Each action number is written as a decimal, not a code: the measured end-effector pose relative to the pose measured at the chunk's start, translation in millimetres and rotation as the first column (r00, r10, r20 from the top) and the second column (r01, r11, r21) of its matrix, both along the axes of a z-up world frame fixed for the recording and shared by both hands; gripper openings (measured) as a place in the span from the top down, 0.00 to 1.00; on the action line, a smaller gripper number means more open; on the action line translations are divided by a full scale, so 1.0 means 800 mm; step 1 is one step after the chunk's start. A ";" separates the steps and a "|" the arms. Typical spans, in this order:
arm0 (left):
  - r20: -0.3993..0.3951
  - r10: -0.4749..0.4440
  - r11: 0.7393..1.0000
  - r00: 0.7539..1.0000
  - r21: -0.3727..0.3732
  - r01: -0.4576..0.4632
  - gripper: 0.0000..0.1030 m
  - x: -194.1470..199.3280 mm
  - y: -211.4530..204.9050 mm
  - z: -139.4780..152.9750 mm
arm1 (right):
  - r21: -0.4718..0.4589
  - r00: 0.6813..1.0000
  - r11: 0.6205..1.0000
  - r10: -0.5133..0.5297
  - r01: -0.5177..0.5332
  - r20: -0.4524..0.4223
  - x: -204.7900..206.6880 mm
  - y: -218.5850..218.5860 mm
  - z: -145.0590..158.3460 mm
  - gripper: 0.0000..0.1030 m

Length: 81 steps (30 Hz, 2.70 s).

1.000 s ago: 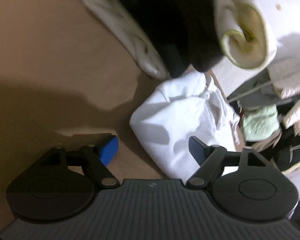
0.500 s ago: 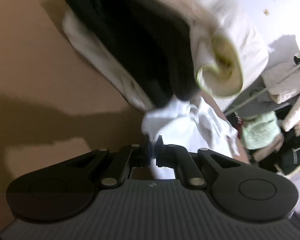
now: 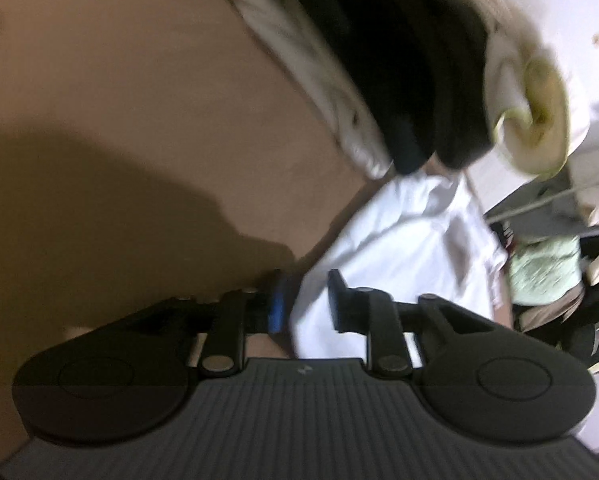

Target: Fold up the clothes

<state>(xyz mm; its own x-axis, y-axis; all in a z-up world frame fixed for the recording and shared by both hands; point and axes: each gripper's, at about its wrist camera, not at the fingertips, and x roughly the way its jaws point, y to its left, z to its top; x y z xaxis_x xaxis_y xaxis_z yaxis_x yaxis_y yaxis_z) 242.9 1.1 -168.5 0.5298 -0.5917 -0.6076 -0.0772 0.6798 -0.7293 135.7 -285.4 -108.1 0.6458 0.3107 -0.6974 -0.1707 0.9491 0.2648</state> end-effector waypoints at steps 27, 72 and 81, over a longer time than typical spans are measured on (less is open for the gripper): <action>0.060 -0.085 0.996 0.995 -0.012 0.086 0.10 -0.003 -0.056 -0.002 | -0.019 0.989 0.988 -0.151 0.151 0.012 -0.010 0.007 0.012 0.90; 0.181 -0.180 0.963 0.967 0.233 0.135 0.27 -0.076 -0.105 0.023 | 0.139 0.852 0.842 -0.505 0.522 -0.141 -0.389 -0.224 -0.010 0.87; 0.154 -0.147 0.966 0.977 0.233 0.109 0.27 -0.070 -0.089 0.024 | -0.140 0.864 0.886 -0.462 0.442 -0.198 -0.465 -0.208 0.051 0.94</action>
